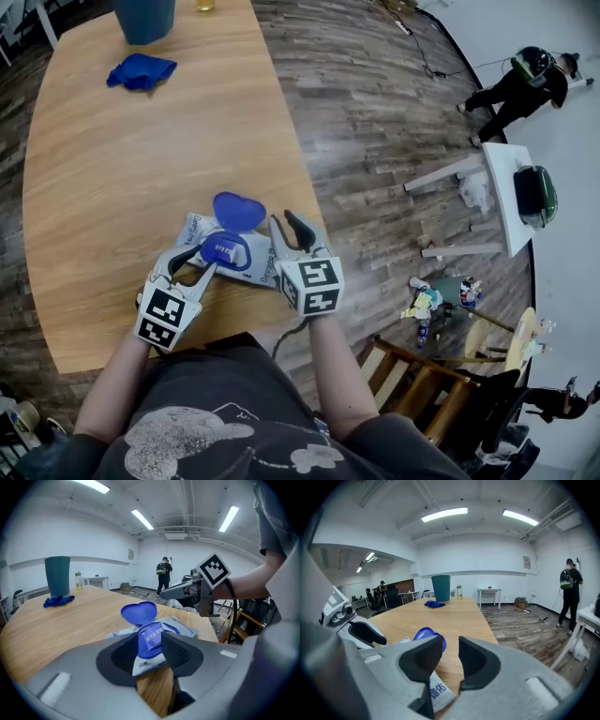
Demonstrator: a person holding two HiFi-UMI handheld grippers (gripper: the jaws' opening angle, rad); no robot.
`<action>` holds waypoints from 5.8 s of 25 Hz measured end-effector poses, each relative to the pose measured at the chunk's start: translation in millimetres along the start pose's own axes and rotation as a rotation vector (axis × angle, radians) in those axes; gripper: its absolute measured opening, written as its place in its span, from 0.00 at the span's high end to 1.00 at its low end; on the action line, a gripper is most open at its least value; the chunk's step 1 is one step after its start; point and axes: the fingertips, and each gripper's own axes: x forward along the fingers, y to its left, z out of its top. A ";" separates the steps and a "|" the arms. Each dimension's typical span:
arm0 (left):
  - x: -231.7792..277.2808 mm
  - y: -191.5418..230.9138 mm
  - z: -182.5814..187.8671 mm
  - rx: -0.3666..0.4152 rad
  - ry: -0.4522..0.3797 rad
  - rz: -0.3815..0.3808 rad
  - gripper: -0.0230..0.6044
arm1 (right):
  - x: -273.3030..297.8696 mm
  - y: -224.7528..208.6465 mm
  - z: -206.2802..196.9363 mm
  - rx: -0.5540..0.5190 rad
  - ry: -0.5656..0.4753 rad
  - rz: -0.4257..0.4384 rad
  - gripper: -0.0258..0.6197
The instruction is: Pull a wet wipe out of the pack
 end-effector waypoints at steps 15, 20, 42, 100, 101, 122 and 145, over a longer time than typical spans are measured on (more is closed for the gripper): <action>34.2 -13.3 9.4 0.126 0.070 0.171 0.78 | -42.1 15.1 -37.0 0.054 0.041 -0.034 0.81; 16.5 4.2 13.2 0.072 0.031 0.223 0.92 | -47.0 31.6 -37.7 0.032 0.055 -0.013 0.82; 13.1 8.6 -1.9 0.045 0.044 0.041 0.92 | 25.6 120.6 -71.0 -0.254 0.430 0.131 0.81; -49.2 13.9 -4.9 -0.114 -0.070 -0.023 0.71 | -117.0 91.8 12.5 0.015 0.054 -0.253 0.95; -51.7 14.2 -8.2 -0.118 -0.075 -0.025 0.71 | -123.2 90.4 9.0 0.024 0.054 -0.276 0.95; -171.3 -81.3 -1.1 -0.097 -0.276 0.115 0.93 | -253.4 126.4 -37.3 0.014 -0.094 -0.222 0.95; -319.1 -196.1 -25.0 -0.005 -0.404 0.257 0.93 | -387.9 204.9 -96.7 0.024 -0.201 -0.109 0.95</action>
